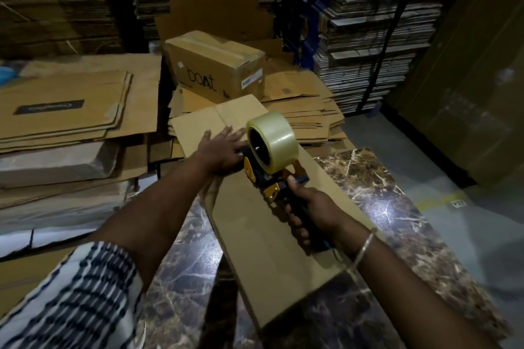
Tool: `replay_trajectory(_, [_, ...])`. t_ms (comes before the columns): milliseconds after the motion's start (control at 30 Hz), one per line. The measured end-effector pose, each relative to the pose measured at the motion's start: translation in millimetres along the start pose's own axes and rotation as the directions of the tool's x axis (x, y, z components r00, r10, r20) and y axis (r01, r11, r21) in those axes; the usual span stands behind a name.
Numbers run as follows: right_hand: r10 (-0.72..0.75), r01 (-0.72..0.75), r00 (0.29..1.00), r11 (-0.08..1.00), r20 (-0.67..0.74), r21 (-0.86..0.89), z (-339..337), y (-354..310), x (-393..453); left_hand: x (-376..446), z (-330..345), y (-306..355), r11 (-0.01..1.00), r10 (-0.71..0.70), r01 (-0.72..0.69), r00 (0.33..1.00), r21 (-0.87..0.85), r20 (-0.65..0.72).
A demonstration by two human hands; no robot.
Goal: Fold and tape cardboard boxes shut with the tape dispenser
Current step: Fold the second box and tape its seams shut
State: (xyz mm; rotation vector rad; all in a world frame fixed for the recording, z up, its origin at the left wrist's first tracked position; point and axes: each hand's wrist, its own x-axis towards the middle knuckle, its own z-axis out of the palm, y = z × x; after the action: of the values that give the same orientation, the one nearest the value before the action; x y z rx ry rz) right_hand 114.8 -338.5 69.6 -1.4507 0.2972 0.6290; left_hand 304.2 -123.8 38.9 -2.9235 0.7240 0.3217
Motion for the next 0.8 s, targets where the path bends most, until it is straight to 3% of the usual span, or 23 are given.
replay_trajectory(167, [-0.038,0.040,0.998,0.999,0.051,-0.036,-2.0,-8.5,8.5,12.0,-0.8,-20.1,1.000,-0.018,0.016,0.998,0.023,0.058])
replay_trajectory(300, [-0.026,0.023,0.995,0.999,0.093,0.035,-22.0,14.7,-20.8,11.3,-4.8,-17.8,1.000,0.004,-0.003,0.999,-0.017,0.051])
replay_trajectory(433, [-0.024,0.020,0.999,0.998,0.048,0.067,-22.2,30.2,-45.9,9.2,-5.5,-15.1,1.000,0.005,-0.004,1.000,-0.016,0.028])
replay_trajectory(567, [-0.059,0.057,0.998,0.998,0.037,0.038,-17.1,32.4,-44.8,-3.6,-7.3,-0.6,0.999,-0.041,0.041,0.996,0.002,-0.084])
replay_trajectory(667, [-0.059,0.058,0.998,0.997,0.034,0.048,-15.8,35.0,-44.1,-28.8,5.3,27.5,0.996,0.074,-0.080,0.984,-0.030,-0.165])
replay_trajectory(733, [-0.061,0.059,0.997,0.997,0.038,0.050,-14.9,35.1,-43.7,-38.0,14.7,35.1,0.991,0.130,-0.133,0.987,-0.026,-0.099])
replay_trajectory(800, [-0.069,0.068,0.997,0.997,0.039,0.027,-14.9,33.7,-43.2,-35.5,16.2,31.8,0.994,0.096,-0.096,0.995,-0.045,-0.012])
